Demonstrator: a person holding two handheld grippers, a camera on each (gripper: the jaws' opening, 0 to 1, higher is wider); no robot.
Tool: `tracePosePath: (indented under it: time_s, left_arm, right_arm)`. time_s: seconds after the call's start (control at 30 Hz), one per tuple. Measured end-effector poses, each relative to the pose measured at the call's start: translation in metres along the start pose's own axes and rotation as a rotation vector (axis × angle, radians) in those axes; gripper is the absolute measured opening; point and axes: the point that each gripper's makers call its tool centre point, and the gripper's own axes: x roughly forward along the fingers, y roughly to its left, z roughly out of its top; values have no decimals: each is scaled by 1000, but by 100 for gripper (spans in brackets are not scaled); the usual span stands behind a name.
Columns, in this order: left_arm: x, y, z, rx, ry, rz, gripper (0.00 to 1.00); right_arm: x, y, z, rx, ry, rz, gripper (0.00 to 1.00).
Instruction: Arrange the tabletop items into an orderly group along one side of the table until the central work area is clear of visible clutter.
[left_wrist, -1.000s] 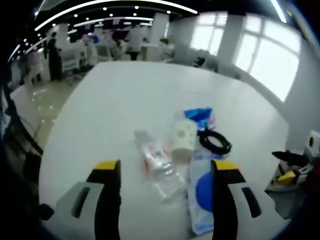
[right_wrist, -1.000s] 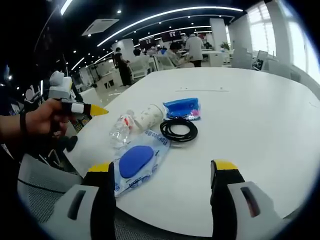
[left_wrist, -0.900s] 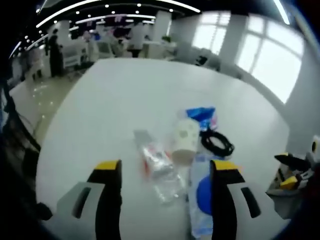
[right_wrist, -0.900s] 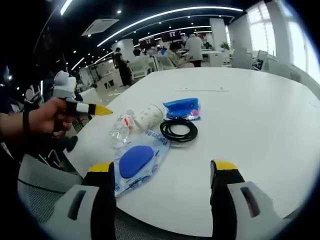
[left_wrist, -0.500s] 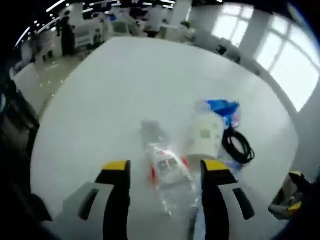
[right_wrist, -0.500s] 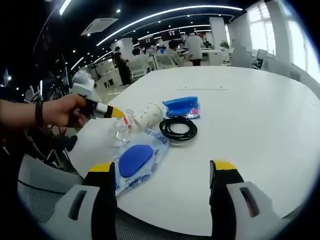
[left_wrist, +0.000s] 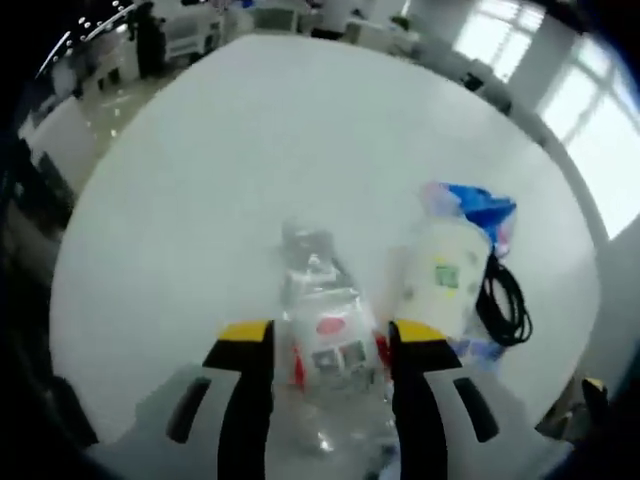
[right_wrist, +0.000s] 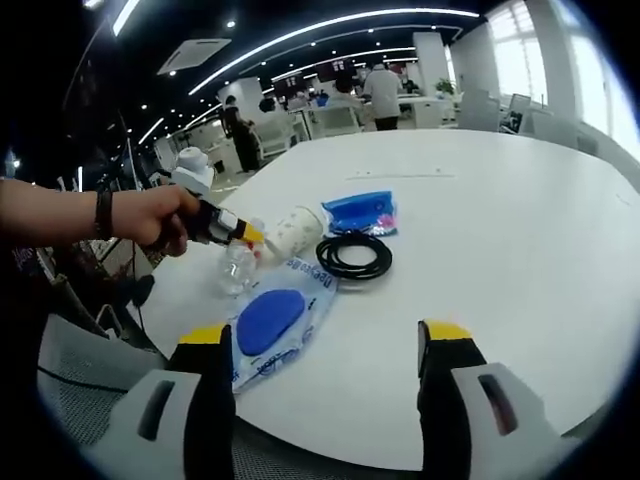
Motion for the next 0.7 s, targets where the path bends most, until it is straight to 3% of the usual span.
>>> tracePosePath:
  time_s: [0.27,0.7]
  left_arm:
    - [8,-1,-10,-19,96,50,43]
    - [7,-1,-6,-44,60,16,38]
  right_arm:
    - [0,1,0,3,1,5,74]
    - [-2,1,1,25,-8,7,72]
